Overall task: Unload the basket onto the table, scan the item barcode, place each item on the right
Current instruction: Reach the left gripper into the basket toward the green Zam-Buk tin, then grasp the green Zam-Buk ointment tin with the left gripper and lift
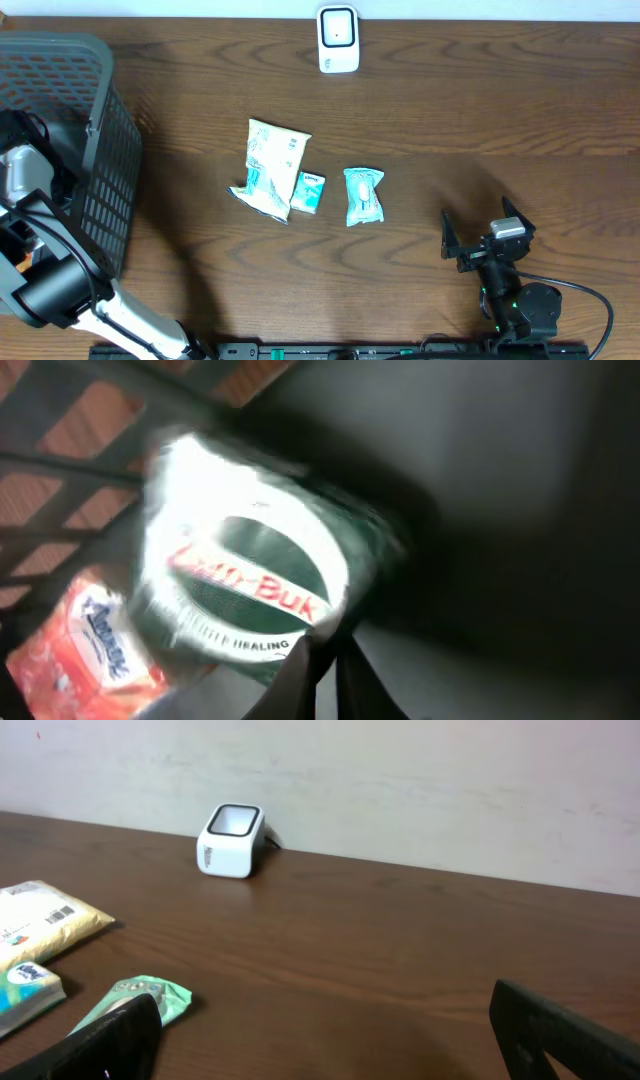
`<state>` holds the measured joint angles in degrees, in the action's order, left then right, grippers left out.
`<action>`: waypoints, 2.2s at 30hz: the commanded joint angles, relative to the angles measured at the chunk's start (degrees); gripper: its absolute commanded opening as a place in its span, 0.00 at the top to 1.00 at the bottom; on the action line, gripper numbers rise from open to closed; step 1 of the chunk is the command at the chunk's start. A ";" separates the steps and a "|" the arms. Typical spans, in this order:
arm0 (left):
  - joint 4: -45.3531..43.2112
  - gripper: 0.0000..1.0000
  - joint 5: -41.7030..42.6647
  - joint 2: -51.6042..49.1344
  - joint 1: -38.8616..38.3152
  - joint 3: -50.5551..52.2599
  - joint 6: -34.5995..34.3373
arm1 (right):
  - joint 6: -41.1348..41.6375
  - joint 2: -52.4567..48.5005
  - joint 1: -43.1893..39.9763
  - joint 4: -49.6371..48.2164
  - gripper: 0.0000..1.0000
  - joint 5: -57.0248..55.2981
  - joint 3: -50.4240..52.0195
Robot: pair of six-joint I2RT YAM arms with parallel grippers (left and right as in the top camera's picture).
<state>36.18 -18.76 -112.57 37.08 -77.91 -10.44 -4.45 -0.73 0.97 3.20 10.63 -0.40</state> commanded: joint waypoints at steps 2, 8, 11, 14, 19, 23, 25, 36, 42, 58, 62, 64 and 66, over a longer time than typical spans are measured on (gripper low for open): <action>1.44 0.93 3.74 3.67 -0.92 2.23 -3.04 | 0.31 0.09 -0.55 0.26 0.01 0.00 0.09; 1.86 0.93 2.80 10.99 -1.25 2.25 -7.17 | 0.31 0.09 -0.55 0.26 0.01 0.00 0.09; 3.30 0.93 -0.76 11.80 -0.79 2.25 -10.88 | 0.31 0.09 -0.55 0.26 0.01 0.00 0.09; 4.26 0.93 -4.50 11.34 -0.20 2.32 -10.88 | 0.31 0.09 -0.55 0.26 0.01 0.00 0.09; 4.61 0.48 -7.45 9.90 1.75 2.43 -10.88 | 0.31 0.09 -0.55 0.24 0.01 0.00 0.09; 2.58 0.12 -7.43 8.48 3.56 2.45 -10.45 | 0.31 0.09 -0.55 0.24 0.01 0.00 0.09; 1.51 0.08 -7.43 7.93 4.09 2.45 -8.81 | 0.31 0.09 -0.55 0.26 0.01 0.00 0.09; -2.93 0.07 -0.92 4.11 4.37 2.47 -3.67 | 0.31 0.09 -0.55 0.26 0.01 0.00 0.09; -4.20 0.07 -0.33 3.87 4.39 2.47 -2.03 | 0.31 0.09 -0.55 0.24 0.01 0.00 0.09; -5.66 0.16 -0.33 0.37 4.39 2.47 -2.05 | 0.31 0.09 -0.55 0.24 0.01 0.00 0.09; -5.86 0.18 -0.33 0.37 4.37 2.47 -2.05 | 0.31 0.09 -0.55 0.24 0.01 0.00 0.09; -5.88 0.21 -0.33 0.37 4.37 2.47 -2.05 | 0.31 0.09 -0.55 0.24 0.01 0.00 0.09; -5.88 0.28 -0.33 0.37 4.37 2.47 -2.05 | 0.31 0.09 -0.55 0.24 0.01 0.00 0.09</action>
<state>30.37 -19.31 -111.59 41.36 -75.29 -13.02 -4.45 -0.73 0.97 3.20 10.61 -0.40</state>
